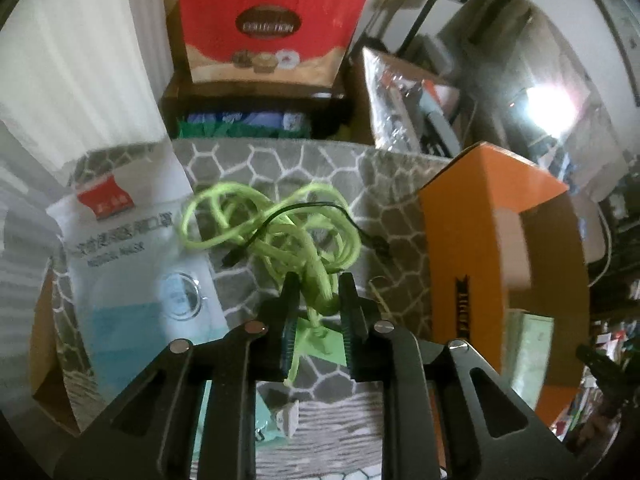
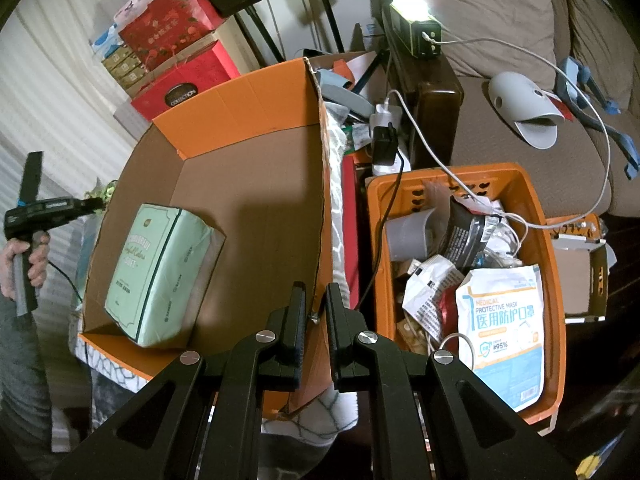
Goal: Organize objects
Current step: 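Move the left tool back over the lime-green cable on the table, then grasp the lime-green cable with the left gripper and lift it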
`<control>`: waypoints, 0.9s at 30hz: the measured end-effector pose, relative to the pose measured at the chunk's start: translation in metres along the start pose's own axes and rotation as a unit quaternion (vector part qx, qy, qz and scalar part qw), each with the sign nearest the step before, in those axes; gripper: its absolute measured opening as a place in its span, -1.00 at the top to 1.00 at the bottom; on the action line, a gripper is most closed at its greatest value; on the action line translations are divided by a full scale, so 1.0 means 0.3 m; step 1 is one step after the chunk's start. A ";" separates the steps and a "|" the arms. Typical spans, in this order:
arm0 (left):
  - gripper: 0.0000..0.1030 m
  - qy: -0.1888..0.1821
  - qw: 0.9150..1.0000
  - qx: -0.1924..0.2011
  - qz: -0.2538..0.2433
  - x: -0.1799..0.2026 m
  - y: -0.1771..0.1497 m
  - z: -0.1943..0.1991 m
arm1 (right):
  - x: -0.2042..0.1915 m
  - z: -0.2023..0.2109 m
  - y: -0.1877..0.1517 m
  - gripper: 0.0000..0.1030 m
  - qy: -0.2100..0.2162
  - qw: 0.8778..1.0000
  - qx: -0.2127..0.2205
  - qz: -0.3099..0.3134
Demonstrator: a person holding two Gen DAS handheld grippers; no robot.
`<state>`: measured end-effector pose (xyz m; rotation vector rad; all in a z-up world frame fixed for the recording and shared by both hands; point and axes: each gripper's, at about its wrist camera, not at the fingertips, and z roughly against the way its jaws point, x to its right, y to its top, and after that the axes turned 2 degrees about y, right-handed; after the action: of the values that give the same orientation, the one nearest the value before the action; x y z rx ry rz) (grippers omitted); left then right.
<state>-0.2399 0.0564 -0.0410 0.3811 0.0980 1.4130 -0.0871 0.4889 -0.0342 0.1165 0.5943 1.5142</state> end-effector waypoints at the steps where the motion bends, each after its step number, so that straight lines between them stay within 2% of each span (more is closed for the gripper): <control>1: 0.77 -0.002 1.000 0.009 -0.004 0.003 0.000 0.031 | 0.000 0.000 0.000 0.83 -0.001 1.000 0.000 0.001; 7: 0.79 -0.009 0.999 0.048 -0.022 0.017 0.000 0.181 | 0.001 0.000 0.000 0.83 0.000 1.000 0.000 0.000; 15: 0.79 -0.015 0.996 0.075 -0.043 0.053 -0.006 0.285 | 0.003 0.000 -0.002 0.83 0.003 1.000 0.001 -0.005; 19: 0.79 0.003 0.997 0.059 -0.056 0.070 -0.007 0.240 | 0.003 0.000 -0.002 0.83 0.002 1.000 0.002 -0.005; 23: 0.78 0.022 0.997 0.027 -0.071 0.082 -0.013 0.119 | 0.001 0.001 -0.001 0.83 0.003 1.000 0.002 -0.006; 25: 0.62 0.026 0.997 0.015 -0.076 0.086 -0.011 0.060 | -0.001 0.002 0.000 0.83 0.003 1.000 0.001 -0.007; 27: 0.34 0.028 0.997 0.007 -0.078 0.090 -0.011 0.020 | -0.001 0.002 0.000 0.83 0.002 1.000 0.001 -0.006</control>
<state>-0.2305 0.0811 -0.0320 0.3386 0.1796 1.2688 -0.0867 0.4889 -0.0336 0.1117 0.5990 1.5026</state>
